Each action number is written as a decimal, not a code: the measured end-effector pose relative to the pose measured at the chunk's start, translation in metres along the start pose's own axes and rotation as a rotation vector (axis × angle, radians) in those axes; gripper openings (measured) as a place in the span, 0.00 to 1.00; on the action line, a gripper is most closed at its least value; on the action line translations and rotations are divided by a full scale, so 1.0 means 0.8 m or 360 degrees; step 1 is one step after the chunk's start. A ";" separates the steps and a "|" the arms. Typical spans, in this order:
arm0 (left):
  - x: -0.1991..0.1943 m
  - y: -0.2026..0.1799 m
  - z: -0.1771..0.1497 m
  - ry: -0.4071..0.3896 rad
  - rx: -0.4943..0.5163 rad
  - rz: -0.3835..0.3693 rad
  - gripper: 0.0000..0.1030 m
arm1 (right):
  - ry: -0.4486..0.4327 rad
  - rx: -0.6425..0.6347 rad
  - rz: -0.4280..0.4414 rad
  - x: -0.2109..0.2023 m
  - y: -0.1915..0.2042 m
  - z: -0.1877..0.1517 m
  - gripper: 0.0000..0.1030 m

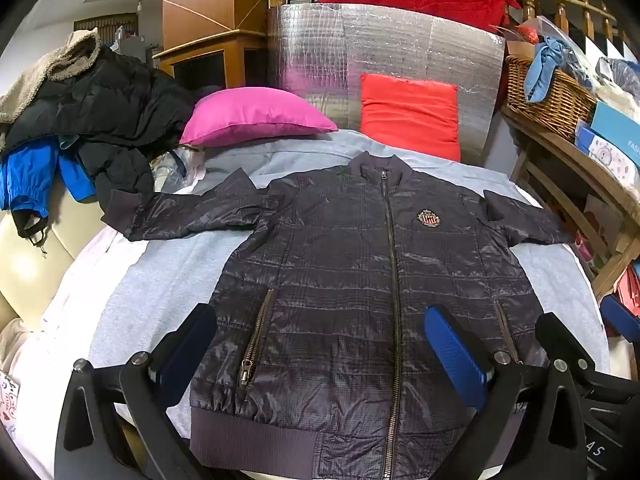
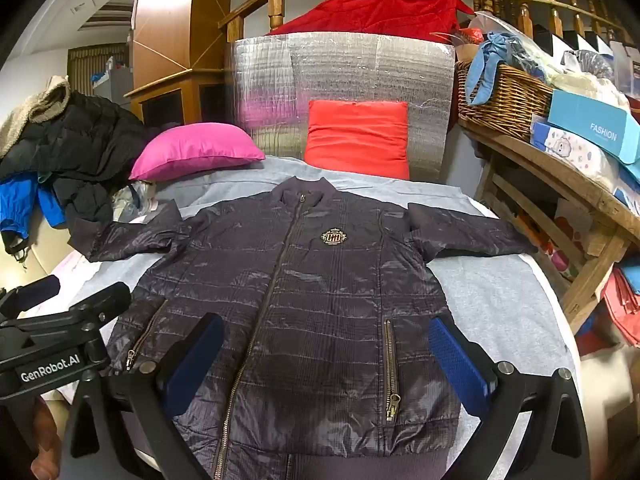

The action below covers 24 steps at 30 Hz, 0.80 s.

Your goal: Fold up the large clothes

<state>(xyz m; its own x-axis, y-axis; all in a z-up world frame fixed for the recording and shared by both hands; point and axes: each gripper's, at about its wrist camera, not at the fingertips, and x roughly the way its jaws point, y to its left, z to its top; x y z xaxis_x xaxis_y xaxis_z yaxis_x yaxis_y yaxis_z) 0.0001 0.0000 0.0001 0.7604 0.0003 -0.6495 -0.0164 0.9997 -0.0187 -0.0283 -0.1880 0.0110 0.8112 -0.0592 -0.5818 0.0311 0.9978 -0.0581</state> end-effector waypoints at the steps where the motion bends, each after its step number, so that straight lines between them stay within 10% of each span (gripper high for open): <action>1: 0.000 0.000 0.000 -0.0001 0.0001 0.0001 1.00 | -0.0001 -0.0002 0.0000 0.000 0.000 0.000 1.00; 24: 0.002 -0.008 0.003 0.0001 0.0019 -0.0003 1.00 | 0.0003 -0.0004 0.0001 0.004 -0.004 0.001 1.00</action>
<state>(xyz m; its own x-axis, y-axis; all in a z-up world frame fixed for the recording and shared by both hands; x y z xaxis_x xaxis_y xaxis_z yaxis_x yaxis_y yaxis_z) 0.0027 -0.0060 0.0011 0.7600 -0.0015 -0.6499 -0.0072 0.9999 -0.0107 -0.0253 -0.1914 0.0099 0.8100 -0.0586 -0.5835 0.0291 0.9978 -0.0599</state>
